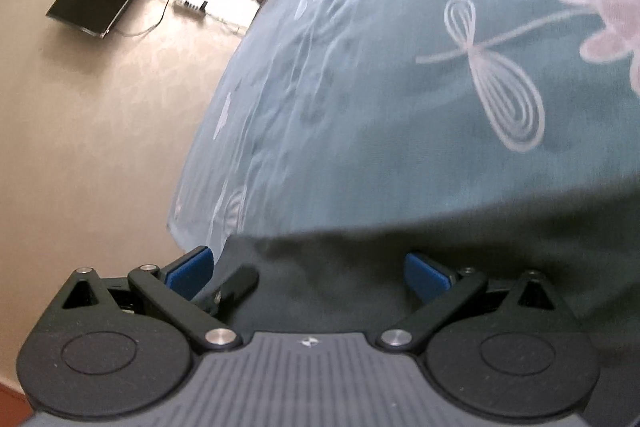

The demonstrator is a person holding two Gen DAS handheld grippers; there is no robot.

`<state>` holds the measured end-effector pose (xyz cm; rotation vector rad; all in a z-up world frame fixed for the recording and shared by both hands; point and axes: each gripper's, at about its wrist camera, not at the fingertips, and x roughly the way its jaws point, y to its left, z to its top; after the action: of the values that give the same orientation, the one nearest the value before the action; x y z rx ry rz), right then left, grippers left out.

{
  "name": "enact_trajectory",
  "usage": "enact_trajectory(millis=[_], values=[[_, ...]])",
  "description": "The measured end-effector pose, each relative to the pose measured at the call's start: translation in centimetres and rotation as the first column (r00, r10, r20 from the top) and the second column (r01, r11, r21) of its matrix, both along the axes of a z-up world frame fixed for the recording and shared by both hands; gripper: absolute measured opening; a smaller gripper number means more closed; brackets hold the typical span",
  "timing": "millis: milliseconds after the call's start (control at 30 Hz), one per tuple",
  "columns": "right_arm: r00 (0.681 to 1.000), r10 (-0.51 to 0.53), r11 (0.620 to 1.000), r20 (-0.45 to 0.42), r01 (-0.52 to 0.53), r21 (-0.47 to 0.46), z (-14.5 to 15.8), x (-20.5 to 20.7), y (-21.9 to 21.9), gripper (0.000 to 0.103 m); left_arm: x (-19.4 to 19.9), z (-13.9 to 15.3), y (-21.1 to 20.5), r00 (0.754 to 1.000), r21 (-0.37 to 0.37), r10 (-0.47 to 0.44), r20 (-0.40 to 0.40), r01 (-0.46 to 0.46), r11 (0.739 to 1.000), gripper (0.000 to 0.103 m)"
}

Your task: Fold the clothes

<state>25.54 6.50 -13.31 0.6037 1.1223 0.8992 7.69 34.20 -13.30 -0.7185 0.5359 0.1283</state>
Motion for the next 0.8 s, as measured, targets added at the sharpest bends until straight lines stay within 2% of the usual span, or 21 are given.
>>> enact_trajectory(millis=[167, 333, 500, 800], values=[[1.0, -0.016, 1.0, 0.023, 0.016, -0.023, 0.4, 0.6, 0.8, 0.103, 0.1, 0.3, 0.0, 1.0, 0.009, -0.004, -0.011, 0.004, 1.0, 0.007], [1.0, 0.006, 0.999, 0.024, -0.005, -0.035, 1.5, -1.8, -0.6, 0.103, 0.2, 0.3, -0.2, 1.0, 0.028, -0.005, -0.012, 0.005, 1.0, 0.007], [0.999, 0.021, 0.998, -0.042, -0.024, -0.061, 0.3, -3.5, -0.8, 0.103, 0.1, 0.4, -0.4, 1.0, 0.038, -0.006, -0.012, 0.006, 0.999, 0.007], [0.991, 0.009, 0.998, -0.131, -0.017, -0.056, -0.1, -7.3, -2.0, 0.103, 0.3, 1.4, -1.0, 1.0, 0.062, -0.009, -0.009, 0.009, 0.998, 0.007]])
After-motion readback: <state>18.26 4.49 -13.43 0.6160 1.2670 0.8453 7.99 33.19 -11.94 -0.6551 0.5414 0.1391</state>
